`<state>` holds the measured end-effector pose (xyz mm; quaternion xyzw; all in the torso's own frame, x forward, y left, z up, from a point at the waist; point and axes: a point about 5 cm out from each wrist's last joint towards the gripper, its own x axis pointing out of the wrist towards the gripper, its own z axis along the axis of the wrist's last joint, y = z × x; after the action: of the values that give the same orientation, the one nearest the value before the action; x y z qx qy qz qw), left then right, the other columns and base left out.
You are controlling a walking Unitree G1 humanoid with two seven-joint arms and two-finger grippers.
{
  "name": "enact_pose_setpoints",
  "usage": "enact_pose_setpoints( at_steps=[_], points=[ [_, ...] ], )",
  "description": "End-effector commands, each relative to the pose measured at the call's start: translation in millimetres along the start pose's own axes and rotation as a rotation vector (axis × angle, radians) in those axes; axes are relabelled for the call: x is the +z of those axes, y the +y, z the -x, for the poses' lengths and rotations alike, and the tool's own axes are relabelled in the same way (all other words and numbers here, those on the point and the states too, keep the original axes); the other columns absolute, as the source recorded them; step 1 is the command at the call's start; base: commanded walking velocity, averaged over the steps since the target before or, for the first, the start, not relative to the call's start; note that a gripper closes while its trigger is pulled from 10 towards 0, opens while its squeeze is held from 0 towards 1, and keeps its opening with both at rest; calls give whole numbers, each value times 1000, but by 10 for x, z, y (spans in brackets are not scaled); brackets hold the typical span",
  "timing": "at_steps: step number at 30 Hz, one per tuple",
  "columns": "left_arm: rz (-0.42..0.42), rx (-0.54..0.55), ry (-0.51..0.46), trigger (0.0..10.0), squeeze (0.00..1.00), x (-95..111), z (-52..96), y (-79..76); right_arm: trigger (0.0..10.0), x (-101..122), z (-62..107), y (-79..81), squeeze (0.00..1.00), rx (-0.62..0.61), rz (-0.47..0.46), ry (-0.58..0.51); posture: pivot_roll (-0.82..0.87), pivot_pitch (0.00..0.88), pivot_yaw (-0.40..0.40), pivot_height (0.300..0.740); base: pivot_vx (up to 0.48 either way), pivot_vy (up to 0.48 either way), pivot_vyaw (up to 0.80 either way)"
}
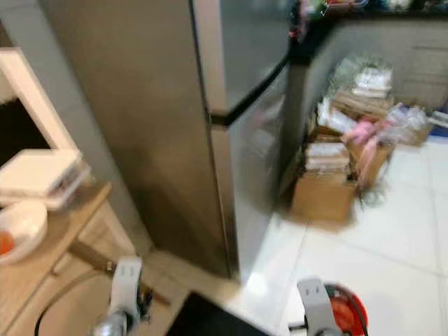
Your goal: Restocking fridge
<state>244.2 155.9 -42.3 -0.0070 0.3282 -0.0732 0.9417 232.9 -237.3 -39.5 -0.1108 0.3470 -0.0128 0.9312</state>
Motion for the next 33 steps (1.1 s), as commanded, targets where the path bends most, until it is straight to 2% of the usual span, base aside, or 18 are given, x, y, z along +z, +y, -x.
enact_pose_setpoints(
  at_steps=[1,16,26,33],
  points=[
    [-19,9,-1,10000,0,41,-5,52,10000,-18,10,-7,0,-6,-4,-4,-101,103,76,740,0,0,0],
    [-11,33,-4,10000,0,34,14,120,10000,-19,18,-35,0,-7,-4,-6,-98,108,73,740,0,0,0],
    [6,47,-4,10000,0,3,21,98,10000,84,-9,-71,0,21,40,-21,-84,108,19,740,0,0,0],
    [23,75,-5,10000,0,-70,57,117,10000,152,-32,-37,0,53,80,-30,-69,105,-12,740,0,0,0]
  ],
)
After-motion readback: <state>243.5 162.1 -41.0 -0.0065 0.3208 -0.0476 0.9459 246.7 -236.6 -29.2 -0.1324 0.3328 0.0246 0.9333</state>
